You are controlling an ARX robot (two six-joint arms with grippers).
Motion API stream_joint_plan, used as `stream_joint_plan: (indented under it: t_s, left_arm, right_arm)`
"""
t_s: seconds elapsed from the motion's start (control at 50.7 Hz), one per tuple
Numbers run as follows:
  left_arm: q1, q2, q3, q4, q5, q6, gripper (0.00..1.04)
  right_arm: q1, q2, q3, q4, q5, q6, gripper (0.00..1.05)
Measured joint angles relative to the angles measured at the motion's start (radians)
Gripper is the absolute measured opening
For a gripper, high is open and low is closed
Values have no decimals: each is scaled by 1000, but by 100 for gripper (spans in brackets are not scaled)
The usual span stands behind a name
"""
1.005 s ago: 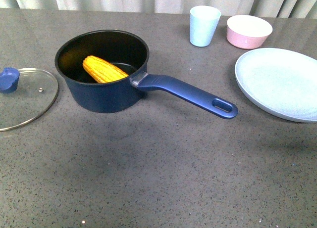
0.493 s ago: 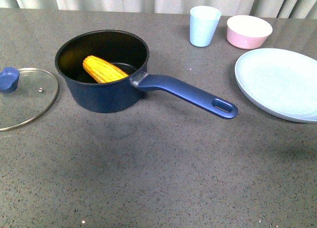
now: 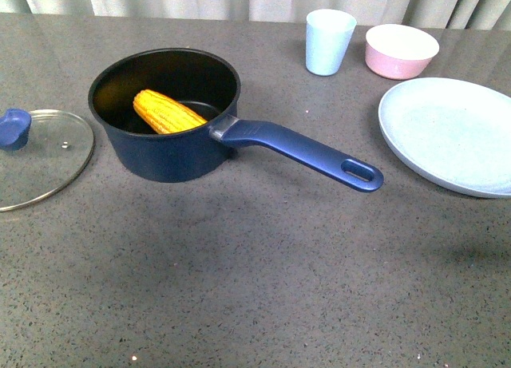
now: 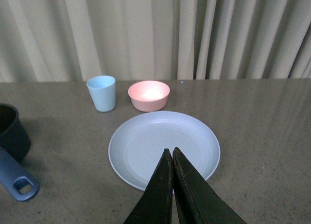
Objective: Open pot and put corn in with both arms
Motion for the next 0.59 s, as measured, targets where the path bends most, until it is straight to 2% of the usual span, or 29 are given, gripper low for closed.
stream_joint_plan:
  t_s: [0.099, 0.434, 0.591]
  left_arm:
    - [0, 0, 0, 0, 0, 0, 96]
    - [0, 0, 0, 0, 0, 0, 96]
    - [0, 0, 0, 0, 0, 0, 96]
  right_arm:
    - [0, -121, 0, -138, 0, 0, 2]
    - [0, -145, 0, -148, 0, 0, 2]
    - [0, -145, 0, -148, 0, 0, 37]
